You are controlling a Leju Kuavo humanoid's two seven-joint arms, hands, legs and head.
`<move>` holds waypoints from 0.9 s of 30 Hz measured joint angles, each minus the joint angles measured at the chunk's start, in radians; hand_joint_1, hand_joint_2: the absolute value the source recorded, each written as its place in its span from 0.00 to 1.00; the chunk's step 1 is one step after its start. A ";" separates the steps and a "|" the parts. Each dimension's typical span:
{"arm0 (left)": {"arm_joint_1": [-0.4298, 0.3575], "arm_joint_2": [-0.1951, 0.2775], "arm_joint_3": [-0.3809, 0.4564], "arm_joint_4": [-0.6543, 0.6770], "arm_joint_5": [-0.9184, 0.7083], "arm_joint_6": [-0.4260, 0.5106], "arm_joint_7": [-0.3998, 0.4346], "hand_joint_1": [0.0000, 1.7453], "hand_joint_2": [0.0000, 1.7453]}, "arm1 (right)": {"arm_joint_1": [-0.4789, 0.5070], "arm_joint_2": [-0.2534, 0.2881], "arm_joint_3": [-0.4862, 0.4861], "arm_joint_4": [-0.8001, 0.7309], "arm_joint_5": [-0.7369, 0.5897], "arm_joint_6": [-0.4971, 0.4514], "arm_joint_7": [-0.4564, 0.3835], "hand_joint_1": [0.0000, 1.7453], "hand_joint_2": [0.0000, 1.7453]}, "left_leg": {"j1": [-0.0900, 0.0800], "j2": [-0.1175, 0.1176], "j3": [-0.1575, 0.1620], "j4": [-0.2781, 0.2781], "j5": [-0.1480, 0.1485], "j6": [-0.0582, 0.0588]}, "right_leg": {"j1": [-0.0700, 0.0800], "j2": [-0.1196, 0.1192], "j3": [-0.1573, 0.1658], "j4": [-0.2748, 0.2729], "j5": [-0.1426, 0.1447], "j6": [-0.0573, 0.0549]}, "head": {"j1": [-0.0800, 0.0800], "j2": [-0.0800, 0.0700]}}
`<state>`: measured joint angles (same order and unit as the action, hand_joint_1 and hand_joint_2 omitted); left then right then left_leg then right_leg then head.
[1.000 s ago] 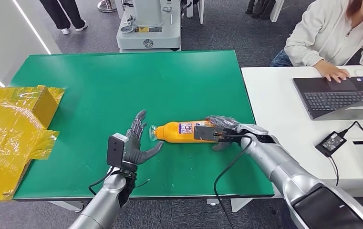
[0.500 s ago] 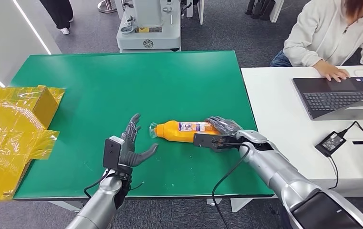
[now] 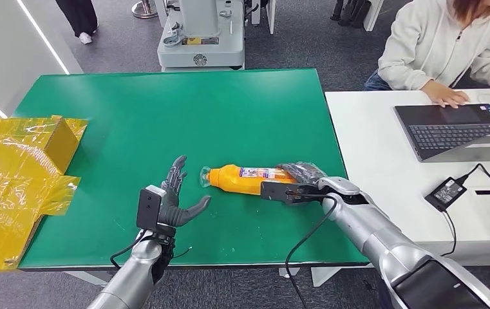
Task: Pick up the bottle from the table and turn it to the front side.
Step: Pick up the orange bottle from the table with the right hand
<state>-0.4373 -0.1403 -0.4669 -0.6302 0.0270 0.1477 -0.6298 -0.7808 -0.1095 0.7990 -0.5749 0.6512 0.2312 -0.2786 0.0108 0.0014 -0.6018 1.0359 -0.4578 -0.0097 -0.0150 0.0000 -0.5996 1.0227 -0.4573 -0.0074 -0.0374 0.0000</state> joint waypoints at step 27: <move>0.055 0.014 0.011 -0.037 -0.024 0.039 -0.005 0.00 1.00 | 0.346 0.018 -0.174 -0.258 -0.400 -0.260 -0.346 1.00 1.00 | 0.001 -0.006 -0.002 -0.001 -0.001 -0.001 | 0.001 -0.006 0.000 0.000 -0.003 0.000 | 0.000 0.000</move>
<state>-0.3822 -0.1264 -0.4560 -0.6668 0.0032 0.1870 -0.6352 -0.4351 -0.0915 0.6254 -0.8328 0.2509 -0.0285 -0.6249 0.0116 -0.0041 -0.6038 1.0346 -0.4590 -0.0105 -0.0137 -0.0057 -0.5993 1.0223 -0.4608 -0.0074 -0.0375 0.0000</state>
